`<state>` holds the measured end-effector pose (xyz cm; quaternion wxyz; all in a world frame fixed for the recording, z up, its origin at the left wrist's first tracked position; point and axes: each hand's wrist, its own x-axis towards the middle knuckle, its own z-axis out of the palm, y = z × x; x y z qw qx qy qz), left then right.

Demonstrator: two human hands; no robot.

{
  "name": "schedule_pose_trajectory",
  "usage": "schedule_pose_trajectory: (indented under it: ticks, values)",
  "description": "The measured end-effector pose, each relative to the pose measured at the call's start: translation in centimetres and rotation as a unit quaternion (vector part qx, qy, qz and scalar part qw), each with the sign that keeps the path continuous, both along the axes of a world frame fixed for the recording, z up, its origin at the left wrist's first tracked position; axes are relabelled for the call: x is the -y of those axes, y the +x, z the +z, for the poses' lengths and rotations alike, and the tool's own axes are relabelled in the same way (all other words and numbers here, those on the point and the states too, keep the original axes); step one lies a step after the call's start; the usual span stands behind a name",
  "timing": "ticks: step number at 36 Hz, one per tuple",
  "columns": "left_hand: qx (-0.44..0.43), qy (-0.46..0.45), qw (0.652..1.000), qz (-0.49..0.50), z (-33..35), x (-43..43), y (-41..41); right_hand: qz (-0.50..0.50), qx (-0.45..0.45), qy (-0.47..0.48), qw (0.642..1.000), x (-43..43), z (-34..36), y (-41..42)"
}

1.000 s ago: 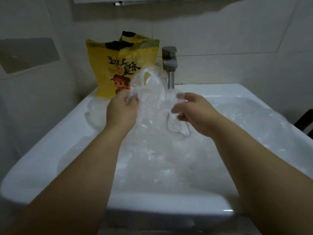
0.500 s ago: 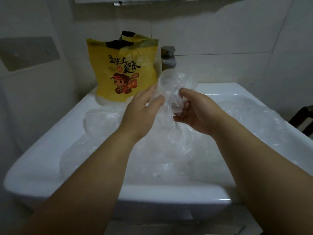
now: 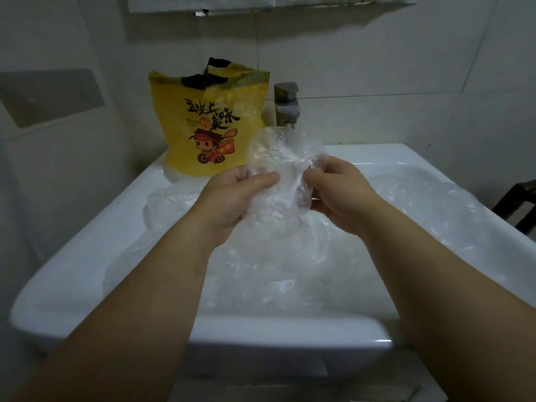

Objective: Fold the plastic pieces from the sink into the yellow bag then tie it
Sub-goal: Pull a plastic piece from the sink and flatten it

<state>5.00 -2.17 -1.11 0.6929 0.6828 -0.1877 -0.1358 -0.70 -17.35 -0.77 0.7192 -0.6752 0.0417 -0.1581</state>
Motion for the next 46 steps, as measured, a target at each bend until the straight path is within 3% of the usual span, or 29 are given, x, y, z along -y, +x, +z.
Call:
schedule_pose_trajectory:
  ticks: [6, 12, 15, 18, 20, 22, 23, 25, 27, 31, 35, 38, 42, 46]
  values:
    - [0.03, -0.06, 0.996, 0.055, 0.4, -0.3, 0.6, -0.16, -0.039, 0.099, 0.981, 0.9, 0.1, 0.2]
    - [0.133, 0.039, 0.986, 0.094, 0.2, -0.5, 0.1, -0.052, -0.017, 0.091, 0.994, 0.2, 0.0, 0.1]
    - [0.13, 0.164, 0.974, 0.084, 0.4, -0.6, -0.7, -0.066, -0.01, 0.096, 0.993, 0.2, 0.1, 0.1]
    - [0.193, 0.4, 0.896, 0.012, -0.1, -0.8, -0.9, -0.079, 0.004, 0.115, 0.99, 0.8, 0.1, 0.1]
    - [0.251, 0.446, 0.859, 0.004, -0.5, -0.8, -0.8, -0.08, 0.0, 0.098, 0.992, 0.9, 0.2, 0.0]
    - [0.301, 0.38, 0.872, 0.065, -0.5, -0.6, -0.7, -0.068, -0.008, 0.069, 0.995, 0.8, 0.2, 0.2]
    - [0.307, 0.31, 0.895, 0.095, -0.5, -0.4, -0.6, -0.056, -0.012, 0.052, 0.997, 0.7, 0.1, 0.2]
    - [0.237, 0.156, 0.954, 0.094, -0.2, -0.1, -0.4, -0.032, -0.019, 0.034, 0.999, 0.4, 0.0, 0.3]
    - [0.167, 0.092, 0.981, 0.04, -0.1, 0.1, -0.3, -0.009, -0.024, 0.024, 0.999, 0.1, -0.1, 0.2]
    - [0.184, 0.07, 0.98, -0.017, -0.2, 0.5, -1.2, 0.033, -0.028, -0.008, 0.999, 0.0, -0.3, 0.1]
    - [0.155, 0.005, 0.986, 0.061, -0.3, 0.3, -0.3, -0.009, -0.04, -0.033, 0.999, 0.1, -0.3, 0.1]
    - [0.081, -0.086, 0.985, 0.124, 0.5, -0.2, 0.5, -0.093, -0.031, 0.008, 0.995, 0.7, -0.1, 0.0]
    - [-0.019, -0.217, 0.971, 0.095, 1.6, -0.4, -0.1, -0.106, -0.032, 0.11, 0.988, 1.4, 0.1, 0.1]
    - [-0.027, -0.135, 0.99, 0.017, 1.4, -0.4, -1.0, -0.042, -0.031, 0.161, 0.986, 0.6, 0.7, -0.2]
